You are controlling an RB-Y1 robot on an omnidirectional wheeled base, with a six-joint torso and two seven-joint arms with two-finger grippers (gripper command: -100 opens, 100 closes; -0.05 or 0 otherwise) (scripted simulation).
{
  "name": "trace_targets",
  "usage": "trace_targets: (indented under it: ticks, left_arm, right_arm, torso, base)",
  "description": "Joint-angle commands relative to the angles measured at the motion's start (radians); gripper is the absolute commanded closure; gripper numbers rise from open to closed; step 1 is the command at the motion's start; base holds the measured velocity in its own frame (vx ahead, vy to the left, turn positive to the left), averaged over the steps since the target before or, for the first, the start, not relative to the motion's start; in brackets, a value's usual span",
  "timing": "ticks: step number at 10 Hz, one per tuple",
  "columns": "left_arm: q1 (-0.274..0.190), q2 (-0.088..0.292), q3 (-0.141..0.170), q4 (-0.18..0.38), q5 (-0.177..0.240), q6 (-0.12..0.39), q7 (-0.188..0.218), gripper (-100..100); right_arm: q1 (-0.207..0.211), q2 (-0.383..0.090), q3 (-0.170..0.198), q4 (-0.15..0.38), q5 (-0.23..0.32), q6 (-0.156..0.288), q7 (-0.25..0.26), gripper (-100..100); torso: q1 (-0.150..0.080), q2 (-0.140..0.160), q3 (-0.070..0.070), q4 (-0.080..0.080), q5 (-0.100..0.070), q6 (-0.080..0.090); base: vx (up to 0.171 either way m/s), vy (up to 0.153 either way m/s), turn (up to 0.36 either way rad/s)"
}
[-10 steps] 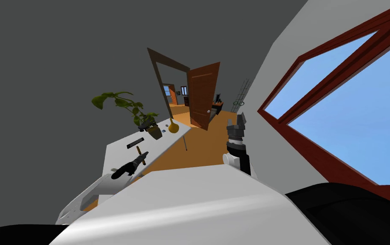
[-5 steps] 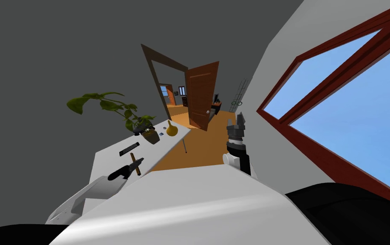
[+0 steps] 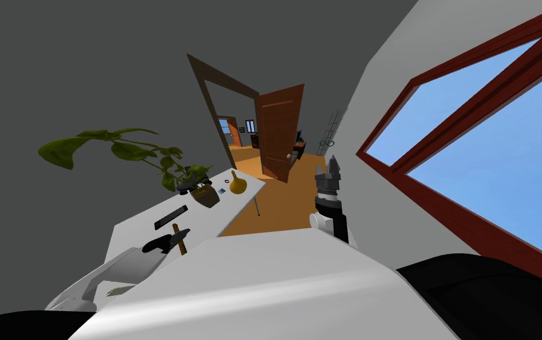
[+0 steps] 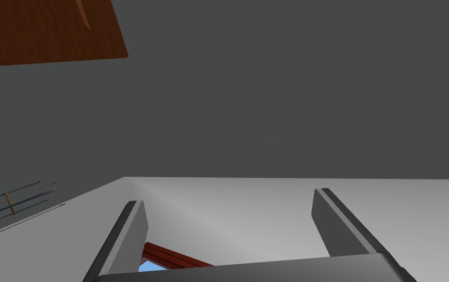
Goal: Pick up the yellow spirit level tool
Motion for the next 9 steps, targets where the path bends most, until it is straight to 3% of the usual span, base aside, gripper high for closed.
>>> trace_targets:
  ticks: [1,2,3,9]
  left_arm:
    - [0.000,0.000,0.000,0.000,0.000,0.000,0.000,-100]
    - [0.002,0.003,0.000,0.000,0.002,0.003,0.000,0]
    - [0.003,-0.002,0.007,0.022,0.027,-0.022,-0.040,-100]
    - [0.009,-0.018,0.034,0.108,0.128,-0.119,-0.197,-100]
  right_arm:
    - [0.000,0.000,0.000,0.000,0.000,0.000,0.000,0]
    - [0.000,0.000,0.000,0.000,0.000,0.000,0.000,0]
    - [0.000,0.000,0.000,0.000,0.000,0.000,0.000,0]
    - [0.000,0.000,0.000,0.000,0.000,0.000,0.000,0]
  torso:
    - [0.000,0.000,0.000,0.000,0.000,0.000]
    - [-0.002,0.004,0.002,0.001,0.000,0.000]
    - [-0.004,0.006,0.004,0.001,-0.001,0.000]
    - [-0.006,0.004,0.002,0.001,-0.001,0.000]
  base:
    - [0.049,0.025,-0.011]
    - [0.010,0.006,0.000]
    - [0.046,-0.008,0.064]
    - [0.070,-0.025,0.071]
